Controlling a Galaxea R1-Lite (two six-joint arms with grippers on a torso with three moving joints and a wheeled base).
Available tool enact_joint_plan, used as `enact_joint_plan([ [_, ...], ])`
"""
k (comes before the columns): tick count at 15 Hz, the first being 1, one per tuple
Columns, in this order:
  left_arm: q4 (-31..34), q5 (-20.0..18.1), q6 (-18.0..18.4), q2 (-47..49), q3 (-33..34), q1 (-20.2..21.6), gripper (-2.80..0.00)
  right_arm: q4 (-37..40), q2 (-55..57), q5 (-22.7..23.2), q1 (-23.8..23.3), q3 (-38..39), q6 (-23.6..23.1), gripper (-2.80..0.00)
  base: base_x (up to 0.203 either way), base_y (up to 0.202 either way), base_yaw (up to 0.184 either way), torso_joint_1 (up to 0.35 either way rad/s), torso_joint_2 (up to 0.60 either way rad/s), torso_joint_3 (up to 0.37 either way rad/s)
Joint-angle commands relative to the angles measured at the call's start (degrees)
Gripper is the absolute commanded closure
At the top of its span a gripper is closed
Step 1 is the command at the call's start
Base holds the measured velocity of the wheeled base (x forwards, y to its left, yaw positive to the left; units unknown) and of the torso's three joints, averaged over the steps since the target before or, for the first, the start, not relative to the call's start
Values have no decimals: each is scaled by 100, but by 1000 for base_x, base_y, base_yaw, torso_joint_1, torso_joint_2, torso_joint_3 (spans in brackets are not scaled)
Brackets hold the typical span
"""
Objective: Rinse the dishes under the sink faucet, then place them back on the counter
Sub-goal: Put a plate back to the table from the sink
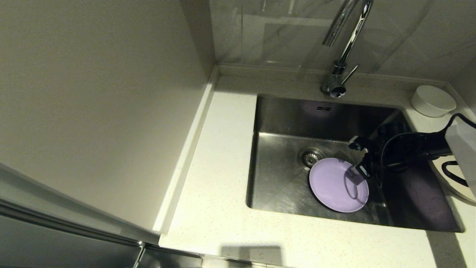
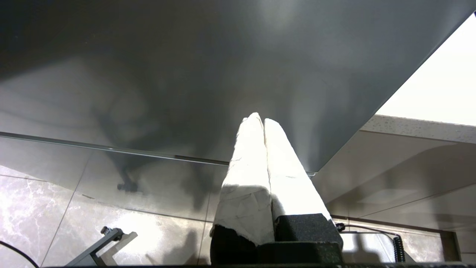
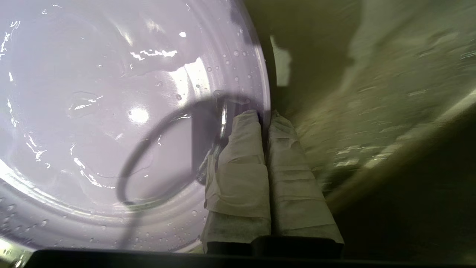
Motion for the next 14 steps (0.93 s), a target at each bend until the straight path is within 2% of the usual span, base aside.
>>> enact_joint_plan([
  [1,-2,3,-4,-9,0,0,0,4,-151,18,-6,-113,-5,0,0,0,0,0,0,0],
  [3,-2,3,-4,-9,0,0,0,18,-370,30,-40,-41,45,0,0,0,0,0,0,0],
  [7,-2,3,-4,-9,0,0,0,21,-885,68,-89,90,626,0,0,0,0,0,0,0],
  [14,-2,3,-4,-9,0,0,0,21,-1404,276,-265,232,901,0,0,0,0,0,0,0],
])
